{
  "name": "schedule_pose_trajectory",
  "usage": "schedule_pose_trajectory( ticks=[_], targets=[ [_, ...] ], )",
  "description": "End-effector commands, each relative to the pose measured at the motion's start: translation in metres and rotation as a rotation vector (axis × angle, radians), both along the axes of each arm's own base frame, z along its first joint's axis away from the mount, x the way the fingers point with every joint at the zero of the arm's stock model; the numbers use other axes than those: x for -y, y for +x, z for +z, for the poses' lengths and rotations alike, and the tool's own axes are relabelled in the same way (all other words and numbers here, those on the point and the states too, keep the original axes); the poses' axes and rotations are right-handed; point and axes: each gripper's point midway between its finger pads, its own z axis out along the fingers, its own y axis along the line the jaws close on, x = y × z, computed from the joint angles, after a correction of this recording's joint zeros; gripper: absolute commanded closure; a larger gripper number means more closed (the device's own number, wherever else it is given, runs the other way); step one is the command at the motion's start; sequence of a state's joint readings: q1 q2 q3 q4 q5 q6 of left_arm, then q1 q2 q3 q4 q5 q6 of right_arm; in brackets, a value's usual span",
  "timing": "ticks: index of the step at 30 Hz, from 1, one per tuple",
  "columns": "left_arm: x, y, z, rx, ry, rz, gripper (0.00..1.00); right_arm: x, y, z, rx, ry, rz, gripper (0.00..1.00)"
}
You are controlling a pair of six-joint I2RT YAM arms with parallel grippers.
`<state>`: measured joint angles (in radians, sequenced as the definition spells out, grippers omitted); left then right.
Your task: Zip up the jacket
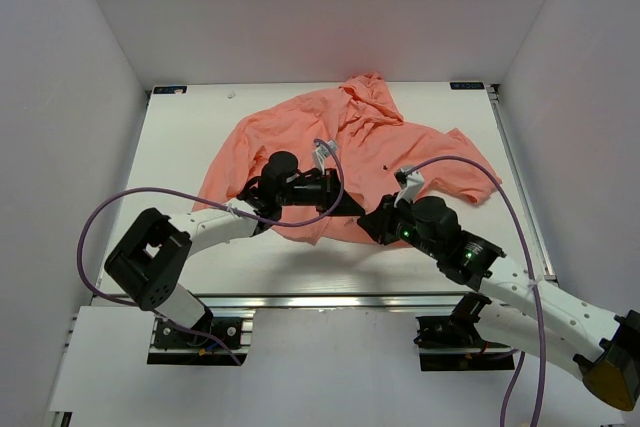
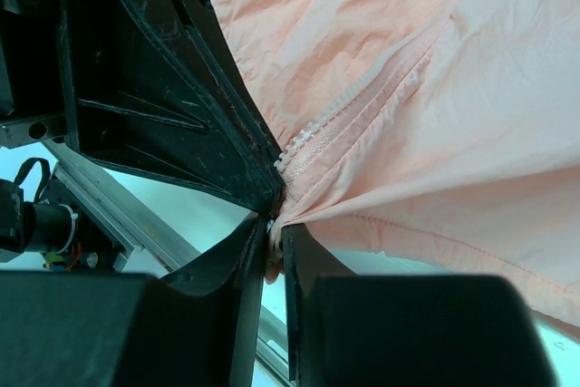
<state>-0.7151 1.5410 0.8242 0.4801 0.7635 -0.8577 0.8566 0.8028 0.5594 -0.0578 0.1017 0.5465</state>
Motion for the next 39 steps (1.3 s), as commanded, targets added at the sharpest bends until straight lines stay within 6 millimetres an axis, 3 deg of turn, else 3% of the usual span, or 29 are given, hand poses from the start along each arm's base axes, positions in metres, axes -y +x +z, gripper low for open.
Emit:
schedule_pose_trajectory(
  ticks=[1,13,17,25,27,28,31,32,35,39],
  targets=[
    [-0.003,-0.005,0.011,0.026,-0.018,0.009,1.00,0.000,0.005,0.016,0.055,0.044,-0.012,0.82],
    [-0.003,-0.001,0.011,0.025,-0.013,0.035,1.00,-0.002,0.001,0.011,0.044,0.037,0.011,0.81],
    [-0.003,-0.001,0.010,0.018,-0.008,0.041,1.00,-0.003,0.001,0.008,0.038,0.026,0.020,1.00],
    [-0.006,0.000,0.007,0.034,0.016,0.049,0.98,0.001,0.004,0.011,0.049,0.020,-0.005,1.00],
    [-0.009,0.000,0.002,0.032,0.047,0.058,0.76,0.003,0.006,0.012,0.048,0.010,-0.019,1.00],
    [-0.012,-0.001,-0.001,0.037,0.076,0.063,0.44,0.006,0.005,0.008,0.033,-0.011,-0.025,1.00],
    [-0.022,0.008,-0.012,0.069,0.166,0.120,0.06,0.012,0.006,0.001,0.008,-0.064,-0.050,1.00],
    [-0.028,0.006,-0.023,0.041,0.239,0.132,0.02,0.015,0.007,-0.001,0.004,-0.075,-0.060,1.00],
    [-0.052,0.010,-0.048,0.051,0.411,0.189,0.02,0.021,0.006,-0.007,-0.008,-0.103,-0.075,1.00],
    [-0.083,0.027,-0.071,0.083,0.632,0.299,0.02,0.026,0.003,-0.015,-0.028,-0.131,-0.076,1.00]
  ],
)
